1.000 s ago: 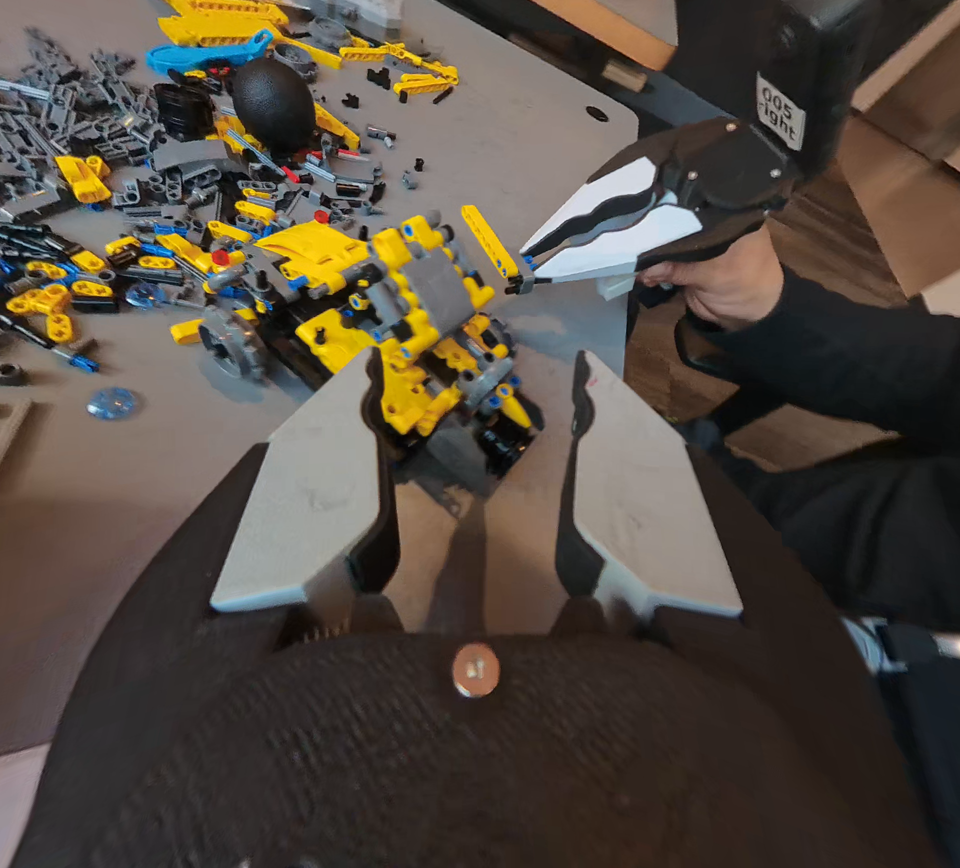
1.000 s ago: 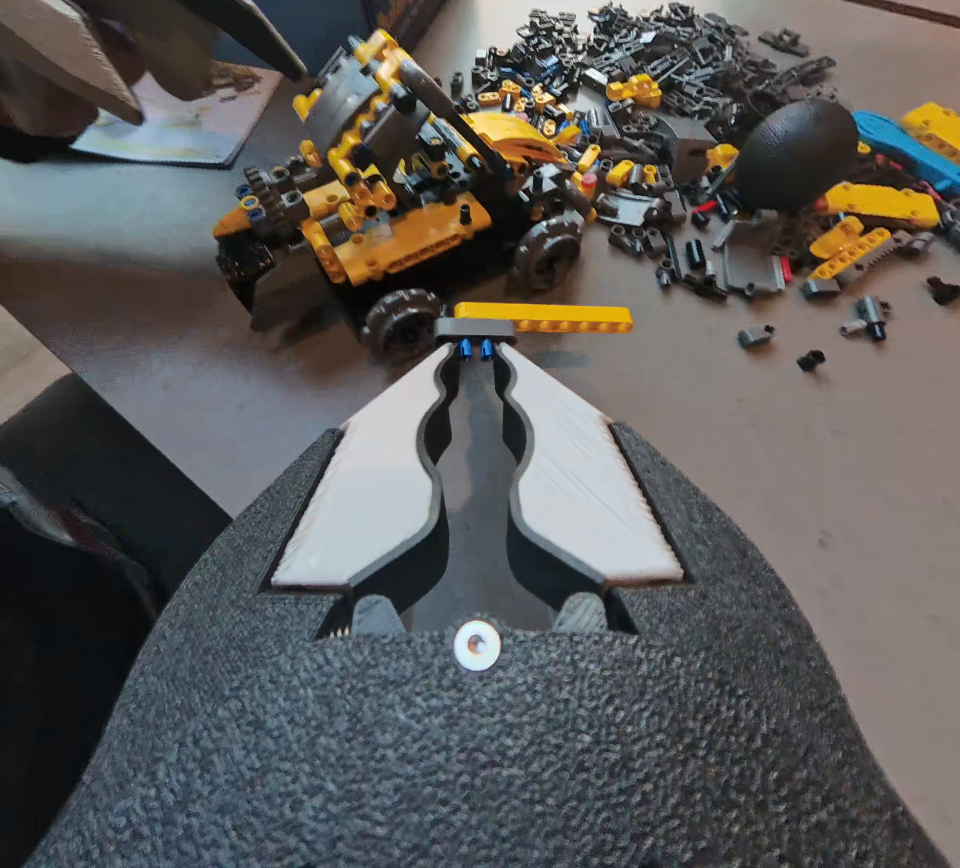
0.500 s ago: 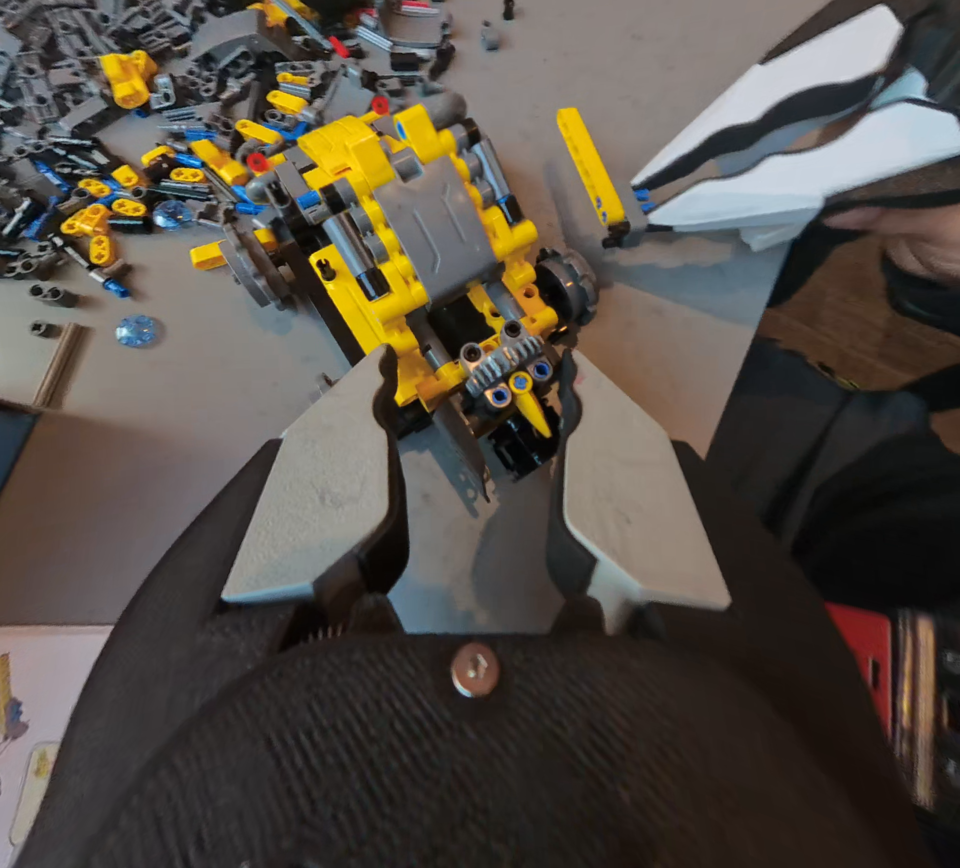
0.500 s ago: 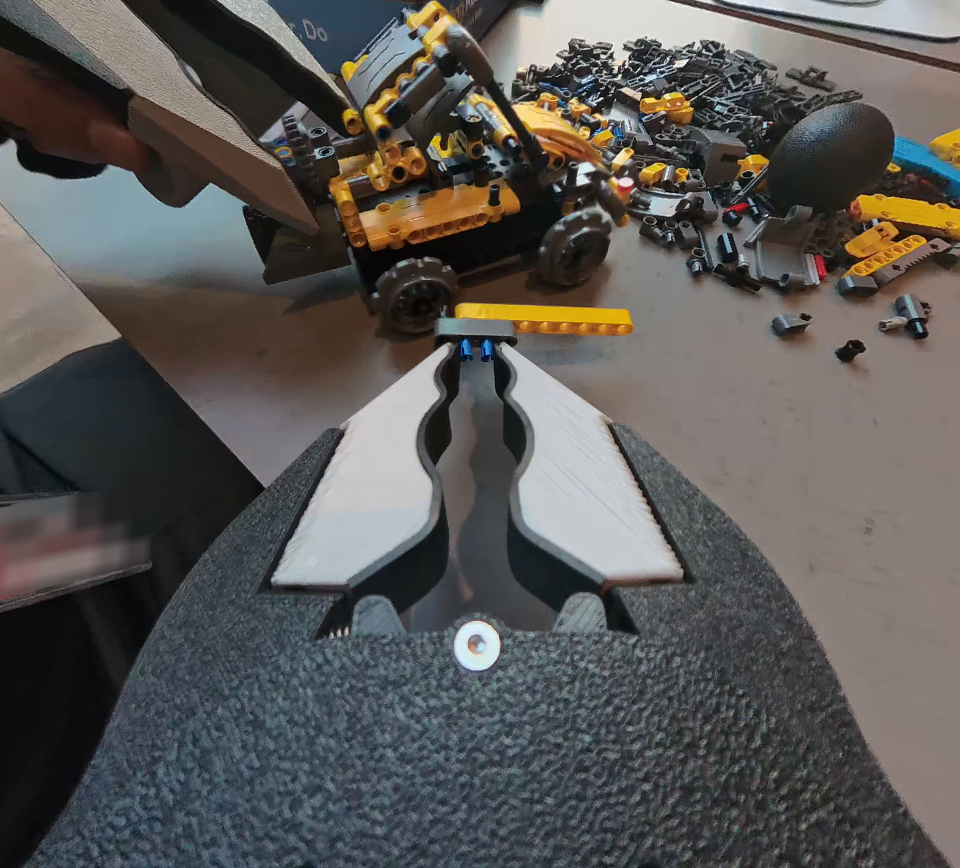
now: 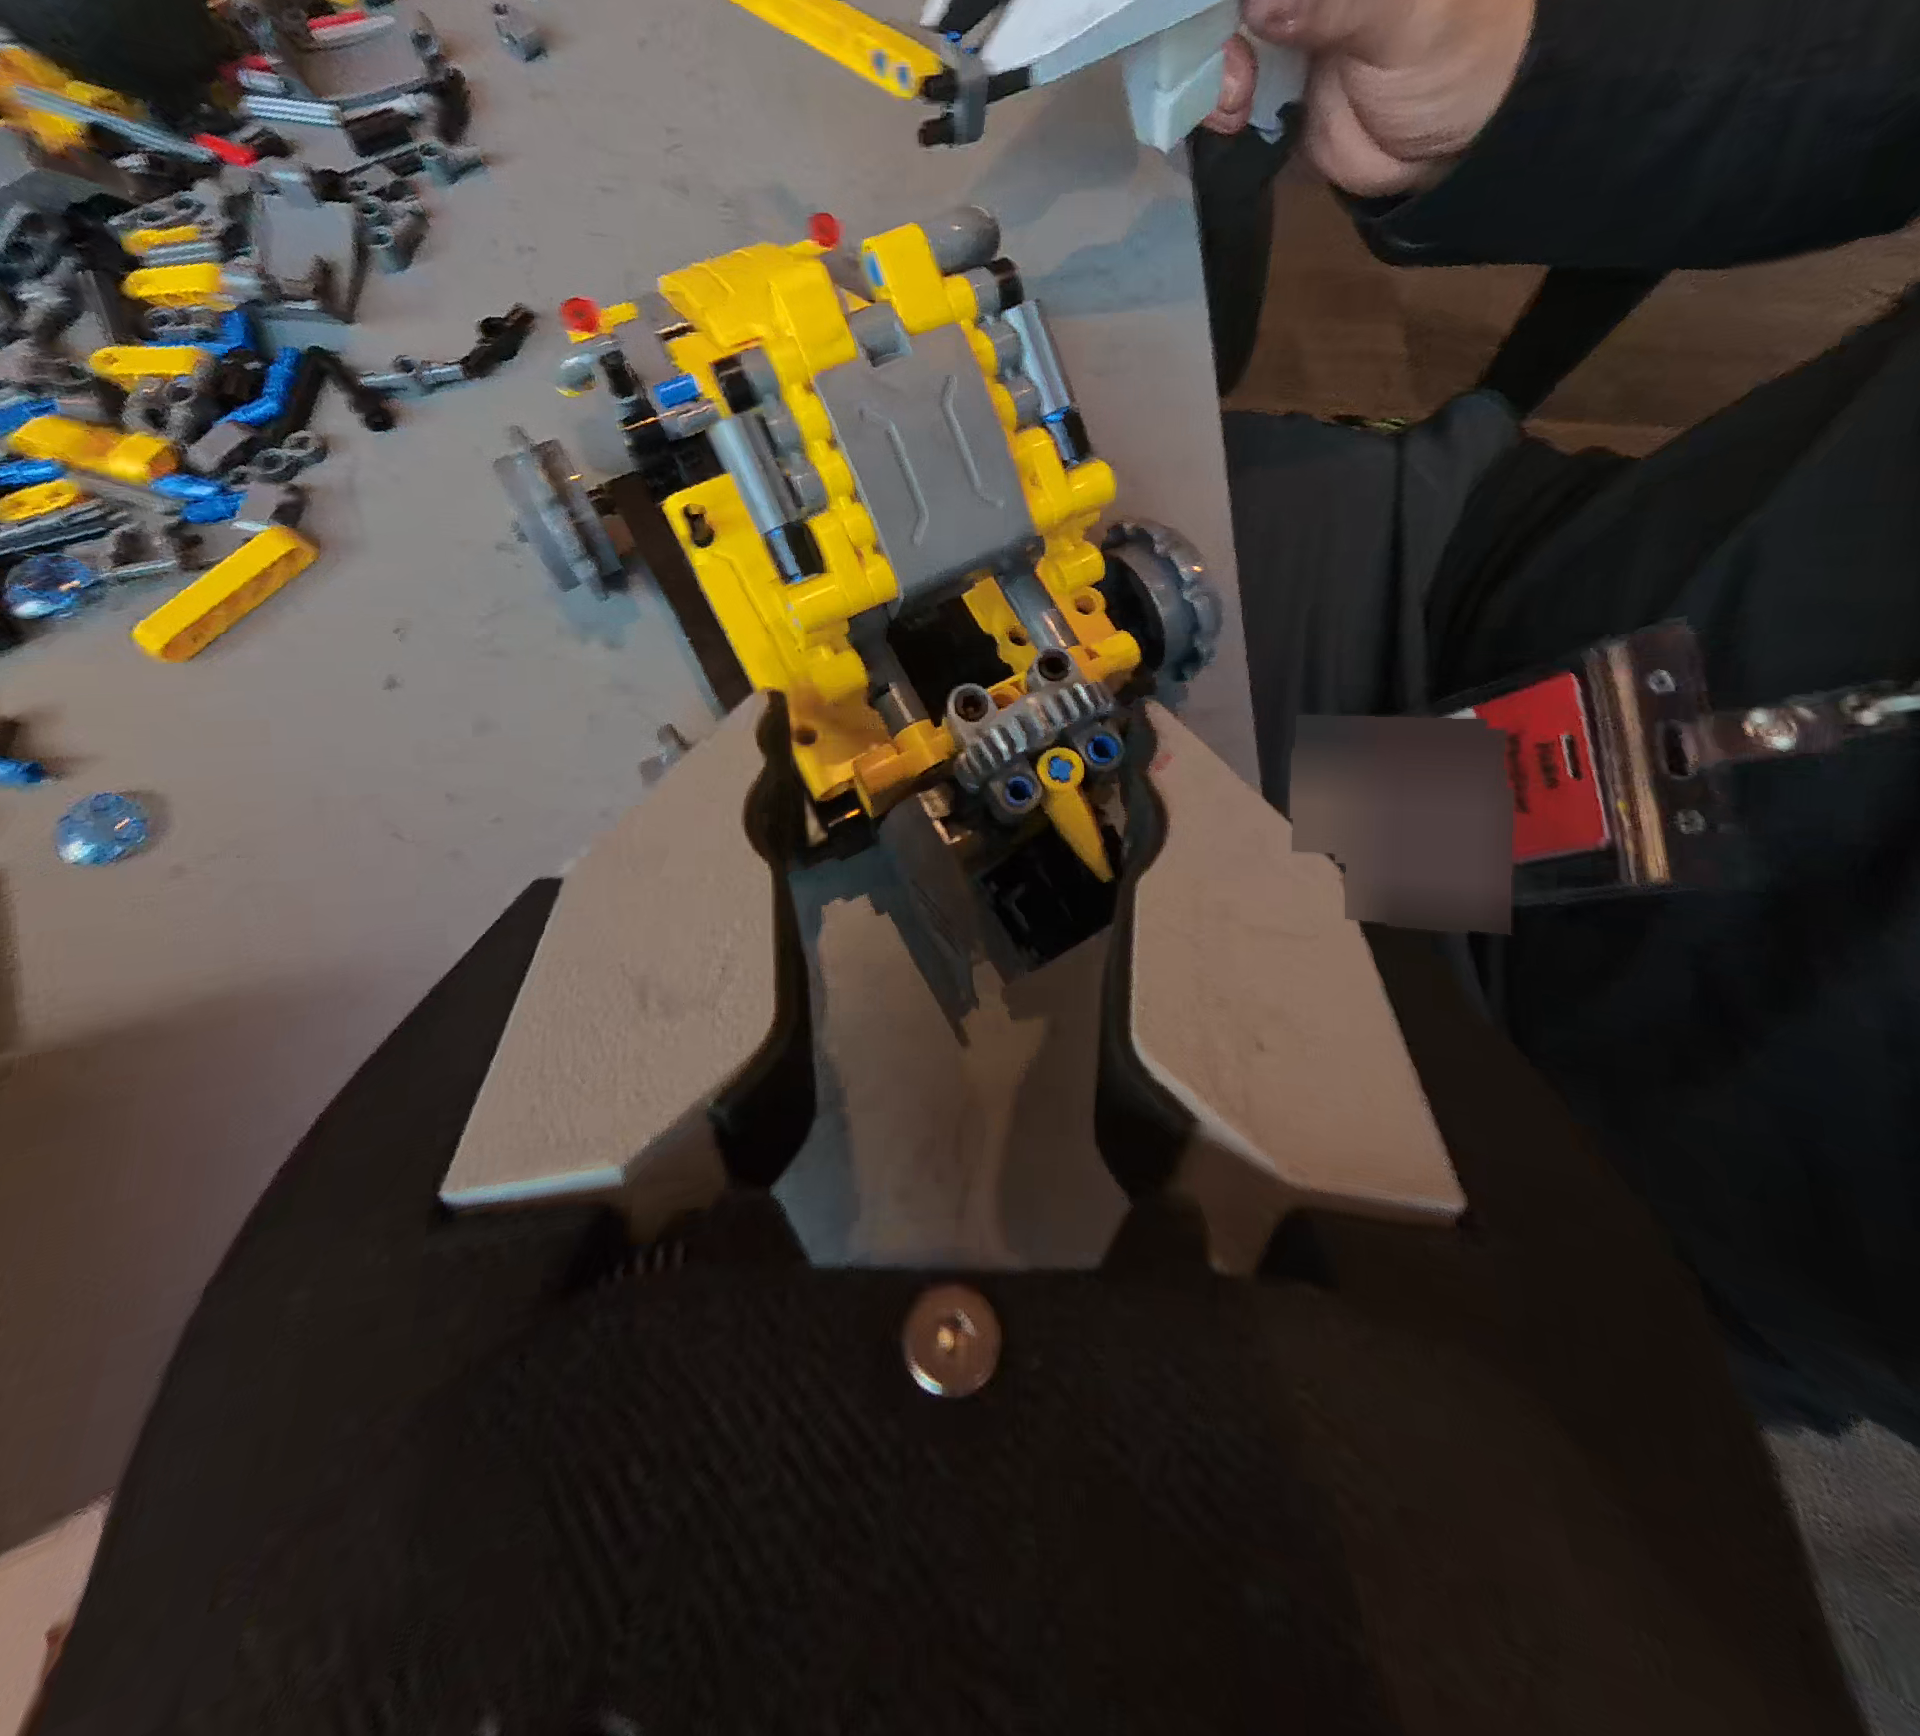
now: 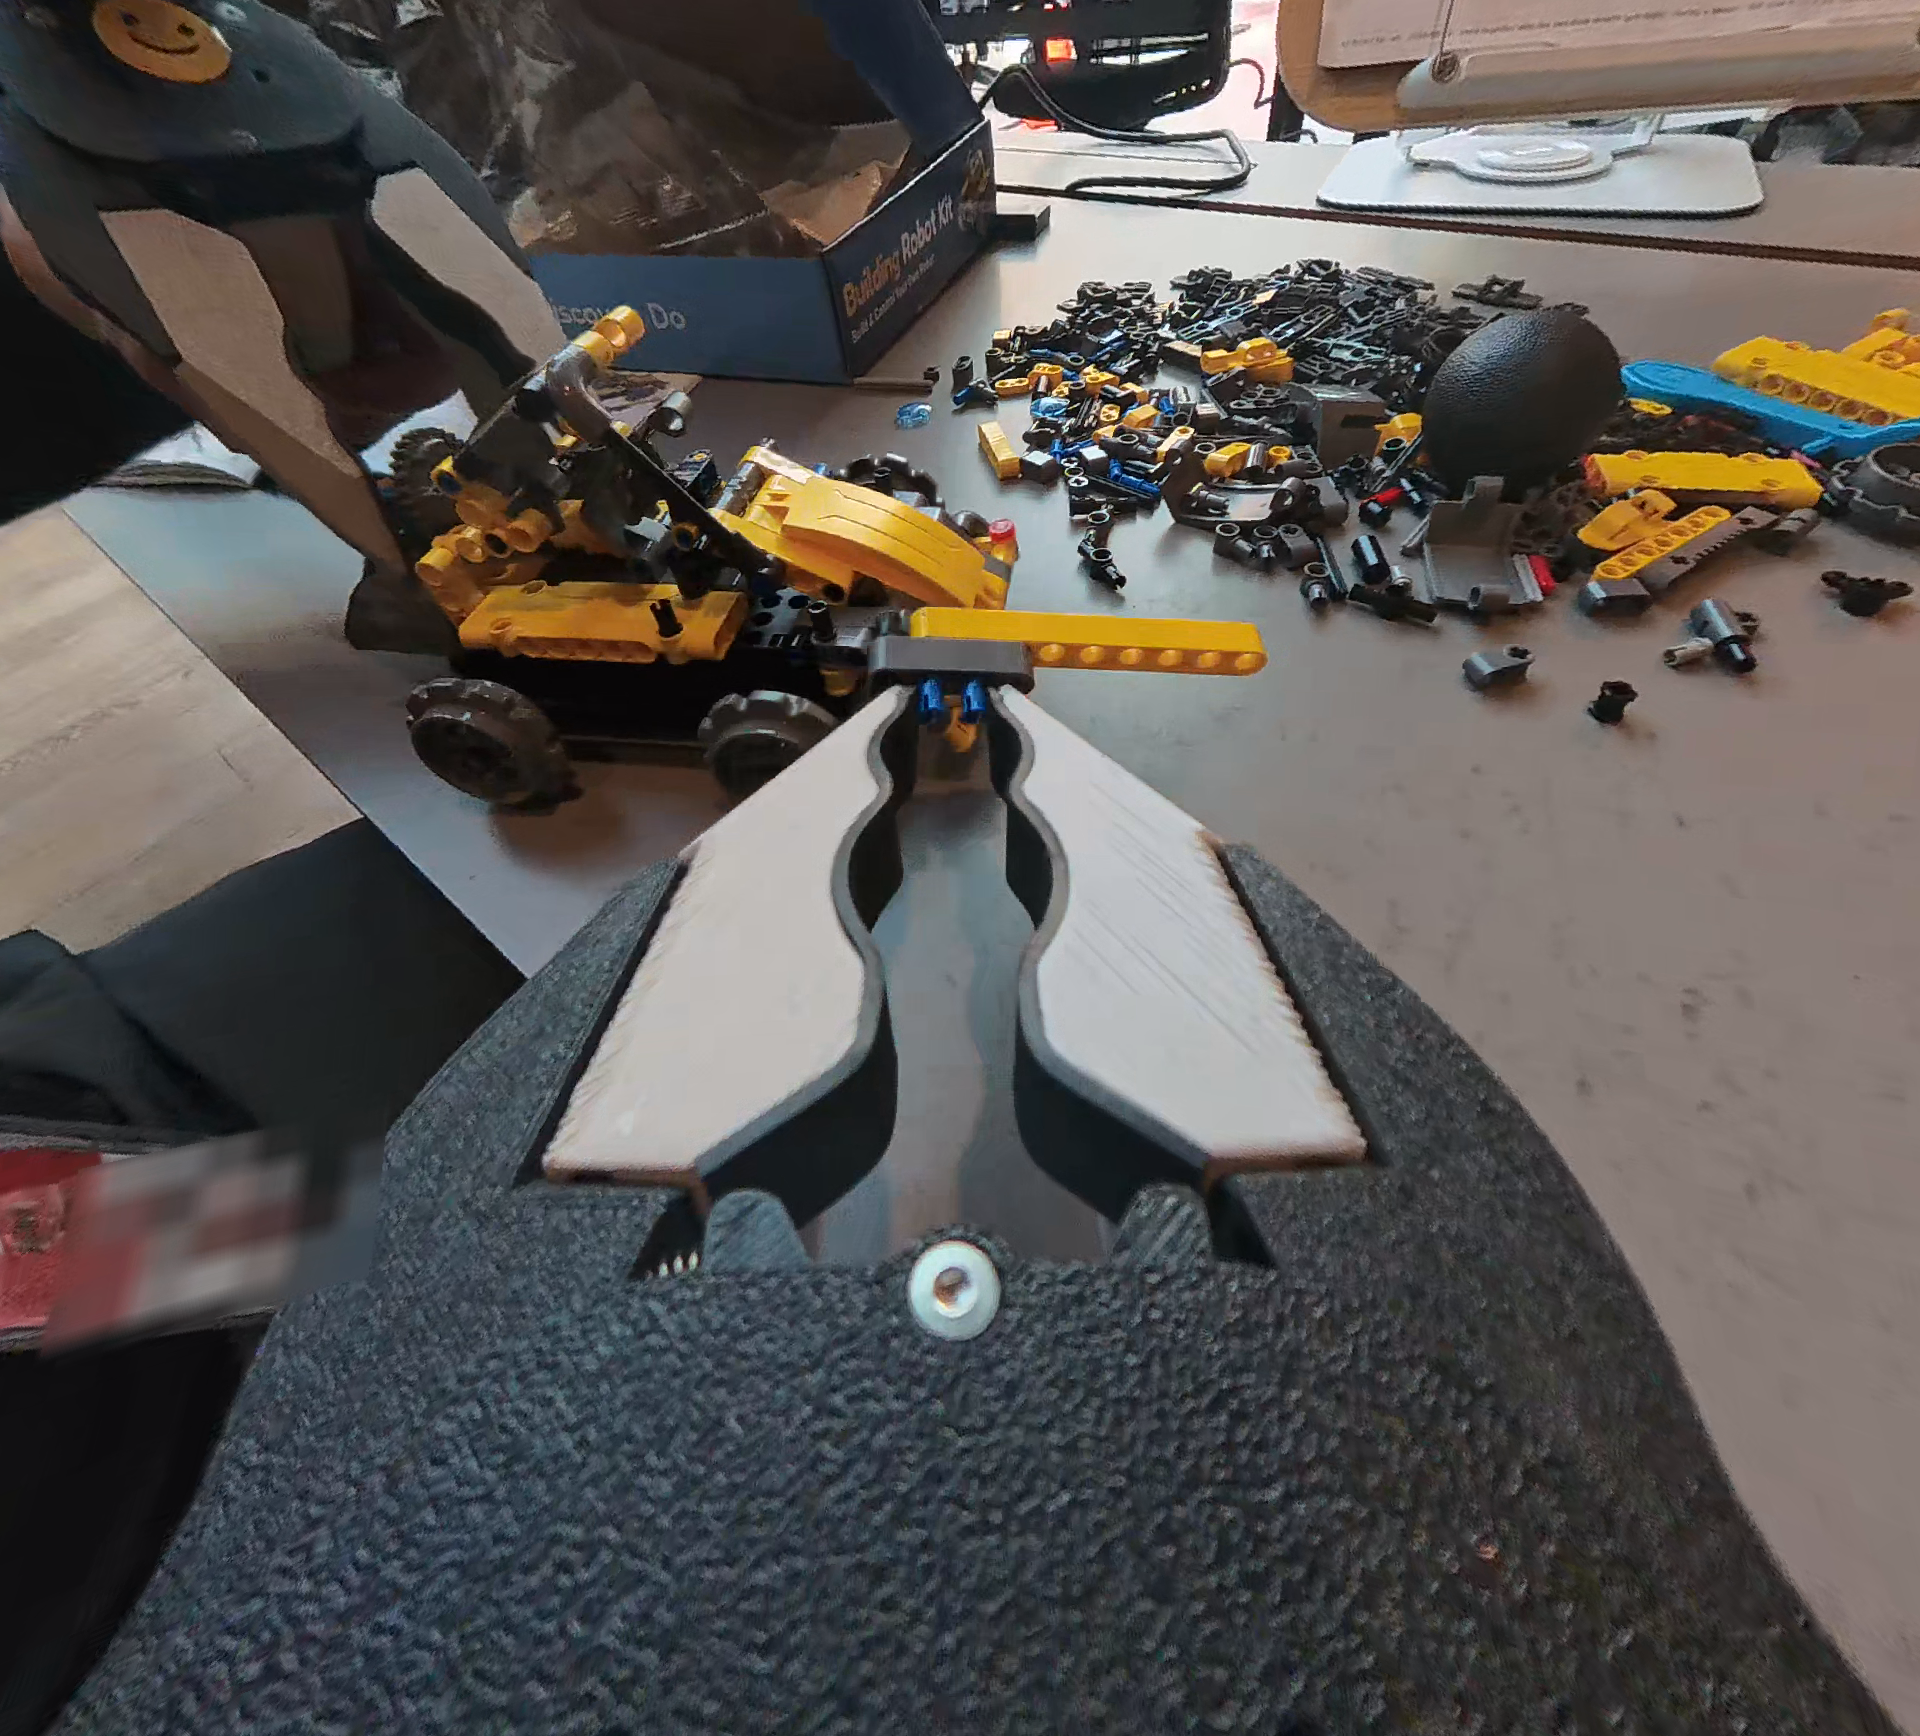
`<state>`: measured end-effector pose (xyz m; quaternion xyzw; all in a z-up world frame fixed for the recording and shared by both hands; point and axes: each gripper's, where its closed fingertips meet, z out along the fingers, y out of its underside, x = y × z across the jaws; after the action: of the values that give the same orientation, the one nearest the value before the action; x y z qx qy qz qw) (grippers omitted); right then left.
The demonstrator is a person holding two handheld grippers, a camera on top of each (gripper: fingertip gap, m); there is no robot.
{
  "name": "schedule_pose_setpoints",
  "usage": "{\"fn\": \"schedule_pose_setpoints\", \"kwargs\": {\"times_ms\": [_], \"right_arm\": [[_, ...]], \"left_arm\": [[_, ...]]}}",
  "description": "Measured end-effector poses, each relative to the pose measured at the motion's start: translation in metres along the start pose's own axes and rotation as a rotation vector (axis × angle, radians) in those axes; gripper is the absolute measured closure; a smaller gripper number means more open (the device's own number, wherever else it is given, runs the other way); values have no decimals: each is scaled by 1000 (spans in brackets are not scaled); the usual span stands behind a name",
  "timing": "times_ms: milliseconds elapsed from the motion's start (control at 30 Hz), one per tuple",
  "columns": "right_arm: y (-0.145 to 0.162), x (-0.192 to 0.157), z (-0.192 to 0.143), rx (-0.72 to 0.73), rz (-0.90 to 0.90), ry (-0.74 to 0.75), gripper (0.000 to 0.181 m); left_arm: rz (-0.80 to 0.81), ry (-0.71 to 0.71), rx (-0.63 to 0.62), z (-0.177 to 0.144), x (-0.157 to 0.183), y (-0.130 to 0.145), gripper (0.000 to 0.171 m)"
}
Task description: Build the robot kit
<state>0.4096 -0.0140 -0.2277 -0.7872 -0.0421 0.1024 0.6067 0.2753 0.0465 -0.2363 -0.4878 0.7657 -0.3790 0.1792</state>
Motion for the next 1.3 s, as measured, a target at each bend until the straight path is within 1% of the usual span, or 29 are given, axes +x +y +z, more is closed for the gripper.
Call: {"fn": "schedule_pose_setpoints", "kwargs": {"times_ms": [67, 133, 167, 200, 267, 300, 333, 367, 400, 467, 567, 667, 733, 800, 867, 967, 1033, 1067, 1100, 1167, 1200, 1233, 1300], "right_arm": [[0, 0, 0, 4, -1, 5, 169], [1, 1, 0, 2, 8, 2, 169], [0, 1, 0, 8, 13, 2, 169], [-1, 2, 0, 13, 20, 1, 169], [-2, 2, 0, 21, 36, -5, 170], [-3, 3, -1, 27, 42, -7, 170], [-4, 3, -1, 32, 48, -9, 170], [-4, 3, -2, 35, 52, -12, 170], [-4, 3, -2, 40, 54, -14, 170], [-6, 3, -4, 54, 60, -22, 170], [-10, 4, -6, 79, 82, -41, 170], [-13, 7, -9, 99, 99, -48, 170], [-15, 9, -11, 117, 109, -52, 170], [-17, 9, -12, 126, 105, -52, 170], [-20, 10, -15, 136, 88, -43, 170], [-23, 15, -22, 158, 80, -29, 170], [-23, 19, -25, 162, 96, -25, 170], [-22, 22, -24, 154, 105, -20, 170], [-20, 24, -24, 146, 110, -14, 170], [-18, 25, -22, 140, 117, -21, 170], [-17, 24, -21, 136, 123, -26, 170], [-16, 24, -19, 126, 128, -29, 170], [-14, 25, -18, 112, 130, -26, 170]], "left_arm": [[-86, -69, 62, -5, -3, -8, 97], [-242, -174, 133, -11, -12, -16, 93], [-313, -186, 156, -10, -11, -18, 81], [-352, -174, 163, -7, -7, -19, 82], [-358, -184, 118, 6, -3, -15, 94], [-326, -187, 100, 13, 0, -15, 99], [-290, -235, 81, 15, -4, -13, 113], [-238, -251, 56, 17, -4, -13, 113], [-205, -244, 31, 17, -4, -12, 114], [-155, -181, 2, 16, -3, -10, 114], [-176, -90, -14, 9, -8, -8, 115], [-293, 27, -15, 4, -11, -17, 115], [-383, 119, -60, -2, -18, -25, 115], [-436, 174, -117, -9, -28, -33, 116], [-444, 184, -140, -14, -36, -43, 116], [-363, 149, -127, -8, -34, -47, 116], [-293, 123, -106, 4, -26, -40, 116], [-256, 107, -117, 10, -23, -32, 120], [-226, 91, -139, 16, -20, -22, 129], [-226, 114, -58, 20, -14, -26, 132], [-243, 113, -39, 21, -16, -25, 139], [-263, 114, -19, 21, -17, -25, 133], [-300, 127, 21, 19, -18, -27, 128]]}}
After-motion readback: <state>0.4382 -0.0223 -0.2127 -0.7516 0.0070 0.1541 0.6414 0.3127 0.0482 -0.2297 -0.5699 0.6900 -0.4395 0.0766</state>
